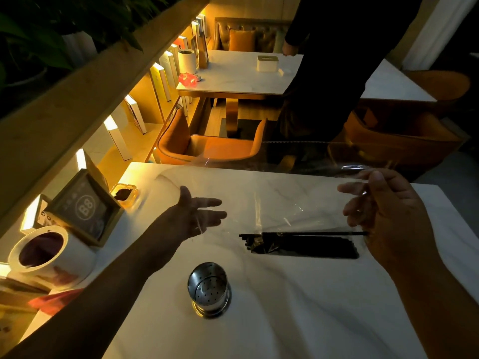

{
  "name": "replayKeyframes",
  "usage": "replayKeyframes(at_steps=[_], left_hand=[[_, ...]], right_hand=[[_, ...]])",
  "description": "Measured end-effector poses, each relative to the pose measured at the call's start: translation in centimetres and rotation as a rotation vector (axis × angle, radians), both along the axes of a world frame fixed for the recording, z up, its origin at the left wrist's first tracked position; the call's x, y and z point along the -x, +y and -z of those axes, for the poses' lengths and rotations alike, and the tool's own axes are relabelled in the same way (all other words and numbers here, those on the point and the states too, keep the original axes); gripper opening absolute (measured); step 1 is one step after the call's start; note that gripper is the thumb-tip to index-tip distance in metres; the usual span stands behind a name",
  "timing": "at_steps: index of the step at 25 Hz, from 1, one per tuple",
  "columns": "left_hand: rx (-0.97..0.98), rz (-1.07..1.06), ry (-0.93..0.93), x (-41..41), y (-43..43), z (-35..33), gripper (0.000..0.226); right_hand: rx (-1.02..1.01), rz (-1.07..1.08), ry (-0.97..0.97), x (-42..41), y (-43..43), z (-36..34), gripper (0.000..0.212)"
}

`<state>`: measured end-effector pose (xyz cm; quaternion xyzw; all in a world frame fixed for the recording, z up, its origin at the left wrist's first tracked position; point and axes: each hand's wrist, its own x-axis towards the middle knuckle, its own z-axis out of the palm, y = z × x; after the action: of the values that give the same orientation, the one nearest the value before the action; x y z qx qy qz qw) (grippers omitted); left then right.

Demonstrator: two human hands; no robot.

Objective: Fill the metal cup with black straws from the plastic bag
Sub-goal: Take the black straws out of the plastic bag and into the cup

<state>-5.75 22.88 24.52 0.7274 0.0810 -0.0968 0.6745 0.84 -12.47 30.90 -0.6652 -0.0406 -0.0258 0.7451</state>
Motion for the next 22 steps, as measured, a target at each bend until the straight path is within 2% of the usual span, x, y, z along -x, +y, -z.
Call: replayKeyframes(at_steps=[3, 5, 6, 9, 14, 18, 22], left_hand=[[0.163, 0.093, 0.038, 0.5, 0.0, 0.0, 0.112], [0.187, 0.159, 0.045, 0.9, -0.2, -0.1, 0.114], [0.119, 0.187, 0.029, 1.2, -0.4, 0.1, 0.101], [-0.119, 0.152, -0.012, 1.7, -1.1, 0.6, 0.023], [-0.111, 0.028, 0.009, 4.1, -1.3, 3.2, 0.038], [-0.085, -0.055, 0.008, 5.7, -1.5, 5.3, 0.038], [-0.09, -0.099, 0.029, 7.4, -1.5, 7.5, 0.037]], right_hand=[[-0.014, 0.033, 0.048, -0.1, -0.4, 0.3, 0.023], [-0.014, 0.047, 0.068, 0.0, -0.6, 0.5, 0.023], [-0.008, 0.048, 0.073, 0.0, -0.6, 0.7, 0.022], [0.023, 0.037, 0.068, 0.0, -0.5, 1.3, 0.022], [0.091, 0.008, 0.049, 0.3, -0.2, 1.9, 0.021], [0.166, -0.032, -0.005, 0.8, 0.5, 2.5, 0.025], [0.246, -0.071, -0.042, 1.3, 1.4, 3.0, 0.02]])
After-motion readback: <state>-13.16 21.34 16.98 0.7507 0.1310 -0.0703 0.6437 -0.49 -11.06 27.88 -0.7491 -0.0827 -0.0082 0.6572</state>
